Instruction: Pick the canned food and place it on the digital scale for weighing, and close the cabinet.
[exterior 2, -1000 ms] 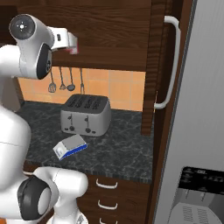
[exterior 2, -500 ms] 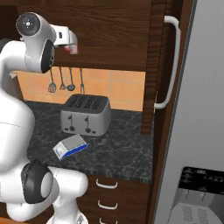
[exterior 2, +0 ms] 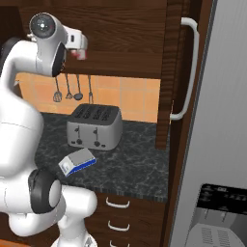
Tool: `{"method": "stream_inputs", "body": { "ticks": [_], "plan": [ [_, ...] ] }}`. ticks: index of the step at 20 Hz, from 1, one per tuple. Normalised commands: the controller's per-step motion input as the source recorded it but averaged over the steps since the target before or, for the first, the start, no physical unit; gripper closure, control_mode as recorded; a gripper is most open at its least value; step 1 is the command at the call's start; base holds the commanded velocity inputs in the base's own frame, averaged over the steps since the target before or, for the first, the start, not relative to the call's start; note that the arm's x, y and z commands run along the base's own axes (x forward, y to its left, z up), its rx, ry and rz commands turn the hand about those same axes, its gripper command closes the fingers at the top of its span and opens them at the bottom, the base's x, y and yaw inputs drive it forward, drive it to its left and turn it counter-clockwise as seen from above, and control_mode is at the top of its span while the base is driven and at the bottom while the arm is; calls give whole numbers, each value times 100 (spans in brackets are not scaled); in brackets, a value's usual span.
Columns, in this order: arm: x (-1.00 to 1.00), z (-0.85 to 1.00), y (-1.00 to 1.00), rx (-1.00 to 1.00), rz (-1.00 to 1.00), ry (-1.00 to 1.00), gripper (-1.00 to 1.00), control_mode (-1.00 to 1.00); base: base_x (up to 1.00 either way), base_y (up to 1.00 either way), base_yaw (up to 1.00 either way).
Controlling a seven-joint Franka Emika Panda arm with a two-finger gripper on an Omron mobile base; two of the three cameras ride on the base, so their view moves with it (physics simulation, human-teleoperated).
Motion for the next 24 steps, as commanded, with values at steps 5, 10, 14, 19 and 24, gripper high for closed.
{"method": "stream_inputs", "body": {
  "ticks": [5, 10, 14, 19, 24],
  "plan": [
    [34, 4, 0, -2, 0, 0, -100, -100, 0, 0, 0],
    [47, 11, 0, -6, 0, 0, -100, -100, 0, 0, 0],
    [45, 9, 12, -7, -2, 0, -100, -100, 0, 0, 0],
    [53, 0, 26, -9, -1, 0, -100, -100, 0, 0, 0],
    [42, 0, 15, -1, -1, 0, -100, -100, 0, 0, 0]
  ]
}}
